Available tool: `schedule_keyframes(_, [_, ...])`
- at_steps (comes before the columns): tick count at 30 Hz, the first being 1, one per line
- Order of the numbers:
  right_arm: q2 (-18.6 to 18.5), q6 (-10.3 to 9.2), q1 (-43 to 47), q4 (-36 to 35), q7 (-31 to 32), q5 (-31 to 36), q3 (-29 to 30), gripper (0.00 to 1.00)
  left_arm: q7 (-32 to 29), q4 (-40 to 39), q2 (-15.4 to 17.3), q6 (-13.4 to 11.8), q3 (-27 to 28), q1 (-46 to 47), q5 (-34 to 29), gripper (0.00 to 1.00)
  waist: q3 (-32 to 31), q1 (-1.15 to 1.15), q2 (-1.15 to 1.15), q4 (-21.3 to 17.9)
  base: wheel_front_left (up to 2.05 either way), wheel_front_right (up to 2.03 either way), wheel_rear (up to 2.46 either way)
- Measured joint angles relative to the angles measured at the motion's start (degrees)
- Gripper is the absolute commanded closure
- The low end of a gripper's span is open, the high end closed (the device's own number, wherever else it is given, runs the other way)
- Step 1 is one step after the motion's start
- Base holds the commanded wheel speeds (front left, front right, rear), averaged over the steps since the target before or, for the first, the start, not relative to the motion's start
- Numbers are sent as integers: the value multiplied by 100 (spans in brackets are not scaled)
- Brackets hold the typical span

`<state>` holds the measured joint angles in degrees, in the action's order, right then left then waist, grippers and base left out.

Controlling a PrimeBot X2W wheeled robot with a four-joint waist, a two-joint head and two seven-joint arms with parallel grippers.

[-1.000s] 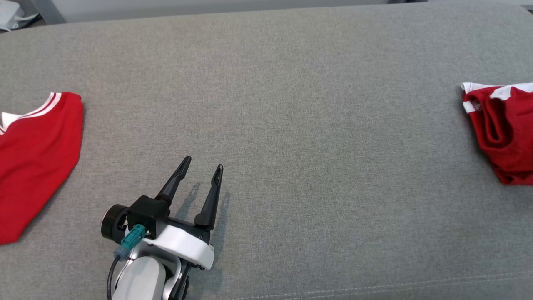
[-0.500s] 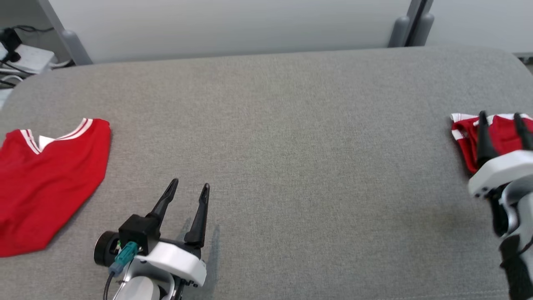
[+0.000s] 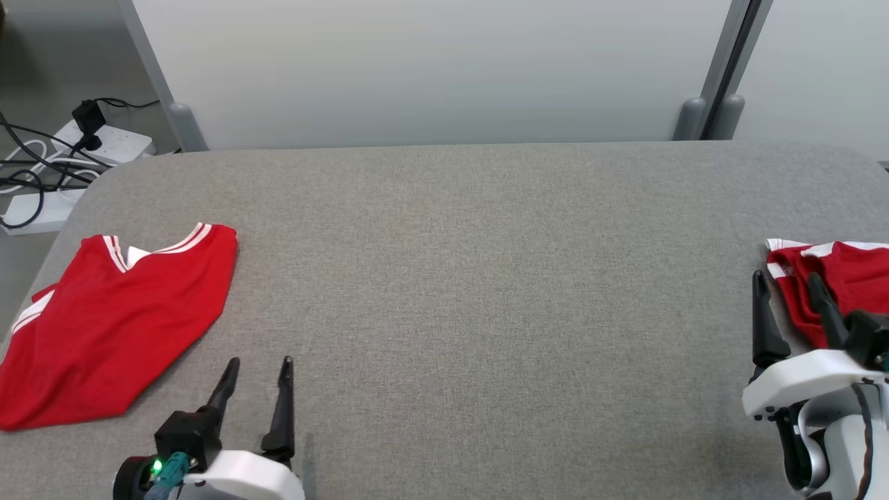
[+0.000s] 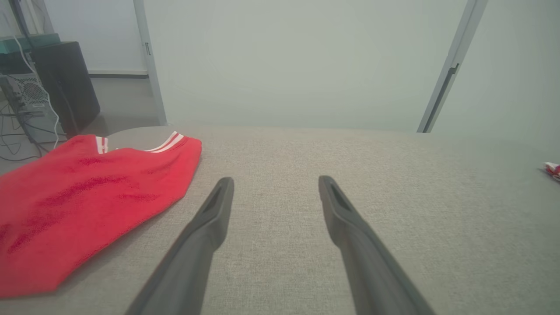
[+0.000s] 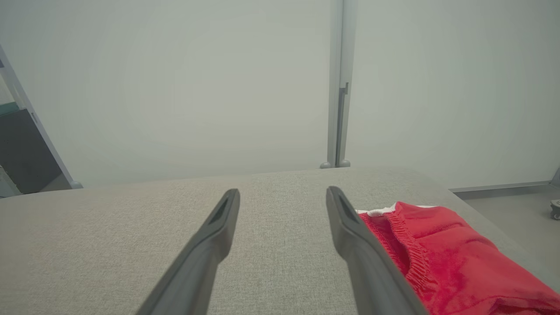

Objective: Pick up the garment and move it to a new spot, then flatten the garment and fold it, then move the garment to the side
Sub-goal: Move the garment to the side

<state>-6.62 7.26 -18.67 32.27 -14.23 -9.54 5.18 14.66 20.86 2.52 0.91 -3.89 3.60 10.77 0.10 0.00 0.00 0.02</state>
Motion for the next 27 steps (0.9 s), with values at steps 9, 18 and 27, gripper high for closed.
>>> schedule_keyframes(9, [182, 0, 630, -424, 0, 77, -23, 0, -1, -71, -1, -96, 398, -236, -11, 0, -126, 0, 0, 33, 0, 0, 0])
schedule_keyframes(18, [255, 0, 785, -560, 0, 148, -120, 0, 0, -169, -3, -97, 619, -350, -79, 0, -177, 0, 0, -51, 0, 0, 0])
schedule_keyframes(27, [254, 0, 878, -581, 0, 154, -212, 0, -1, -157, -4, -96, 632, -359, -77, 0, -173, 0, 0, 33, 0, 0, 0])
